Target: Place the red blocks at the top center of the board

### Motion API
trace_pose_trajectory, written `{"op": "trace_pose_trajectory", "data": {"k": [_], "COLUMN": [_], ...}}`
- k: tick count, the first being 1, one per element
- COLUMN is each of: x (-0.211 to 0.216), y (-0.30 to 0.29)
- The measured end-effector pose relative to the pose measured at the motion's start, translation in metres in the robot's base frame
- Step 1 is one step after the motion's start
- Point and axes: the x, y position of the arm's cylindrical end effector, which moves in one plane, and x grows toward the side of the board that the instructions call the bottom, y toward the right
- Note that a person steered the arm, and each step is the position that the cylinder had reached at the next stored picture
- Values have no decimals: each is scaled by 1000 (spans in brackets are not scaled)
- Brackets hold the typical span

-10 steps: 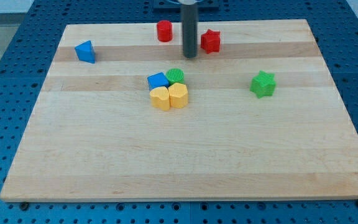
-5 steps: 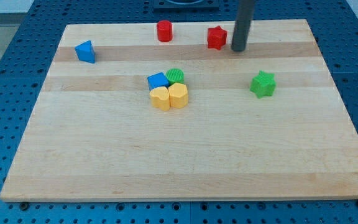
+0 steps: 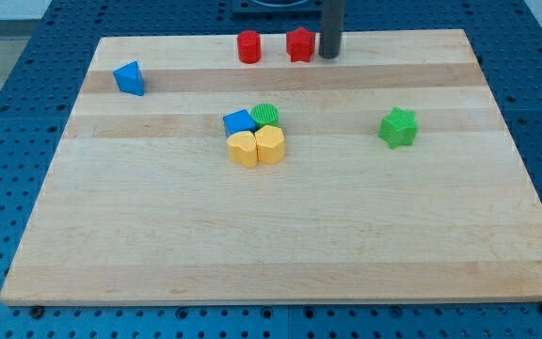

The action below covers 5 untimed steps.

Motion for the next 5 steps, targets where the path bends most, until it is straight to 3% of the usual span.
{"op": "trace_pose_trajectory", "data": {"k": [1,3,4,5], "x": [-5,18,53,47], "y": [-32,-16,-76,-131]}}
